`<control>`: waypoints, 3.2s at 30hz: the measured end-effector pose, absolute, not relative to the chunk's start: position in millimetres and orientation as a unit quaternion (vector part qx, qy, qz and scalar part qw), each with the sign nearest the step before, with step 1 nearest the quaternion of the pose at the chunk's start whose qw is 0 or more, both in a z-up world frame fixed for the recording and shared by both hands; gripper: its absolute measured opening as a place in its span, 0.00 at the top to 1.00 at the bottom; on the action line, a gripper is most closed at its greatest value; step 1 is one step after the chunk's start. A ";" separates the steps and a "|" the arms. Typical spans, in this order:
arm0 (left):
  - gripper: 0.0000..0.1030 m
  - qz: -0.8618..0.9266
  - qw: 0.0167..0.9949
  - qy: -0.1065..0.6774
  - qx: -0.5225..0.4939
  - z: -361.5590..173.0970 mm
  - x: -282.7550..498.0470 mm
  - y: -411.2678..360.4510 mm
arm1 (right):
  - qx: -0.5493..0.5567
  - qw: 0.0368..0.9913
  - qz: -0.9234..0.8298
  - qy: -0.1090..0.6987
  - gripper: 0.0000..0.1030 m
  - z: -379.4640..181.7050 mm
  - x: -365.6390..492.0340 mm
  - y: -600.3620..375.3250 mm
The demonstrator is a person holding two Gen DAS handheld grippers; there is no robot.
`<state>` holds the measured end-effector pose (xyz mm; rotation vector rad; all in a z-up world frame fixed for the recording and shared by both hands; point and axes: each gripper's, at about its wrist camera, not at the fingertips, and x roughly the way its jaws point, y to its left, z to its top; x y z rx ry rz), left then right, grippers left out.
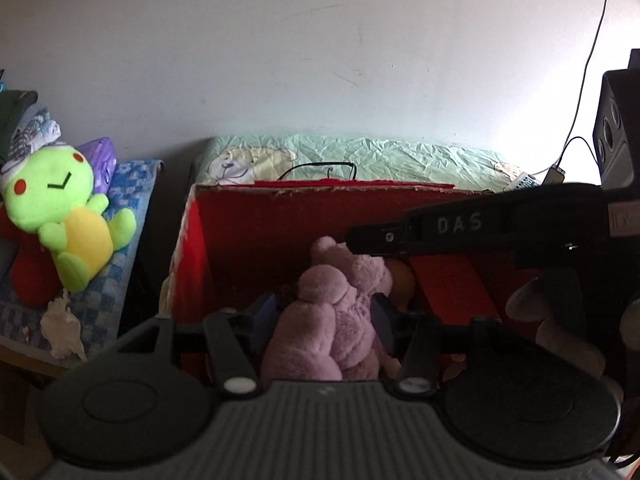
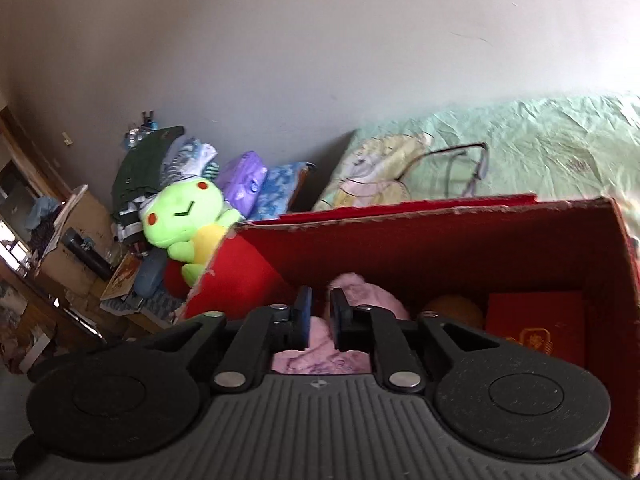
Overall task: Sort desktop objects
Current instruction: 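Lift the teddy bear with both grippers and carry it over the red box, then lower the teddy bear into the red box and open both grippers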
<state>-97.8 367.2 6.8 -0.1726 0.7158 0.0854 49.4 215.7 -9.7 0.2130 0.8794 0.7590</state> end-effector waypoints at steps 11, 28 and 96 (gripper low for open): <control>0.55 0.029 0.907 0.406 -0.106 -14.3 -72.3 371.6 | 0.148 0.767 0.307 0.544 0.45 -47.2 80.9 216.2; 0.61 0.120 0.915 0.376 -0.080 7.4 -98.0 393.0 | 0.128 0.776 0.375 0.491 0.50 -33.0 45.5 272.9; 0.26 0.152 0.874 0.459 -0.037 -13.0 -88.4 342.7 | 0.086 0.815 0.280 0.500 0.73 -59.9 13.1 186.3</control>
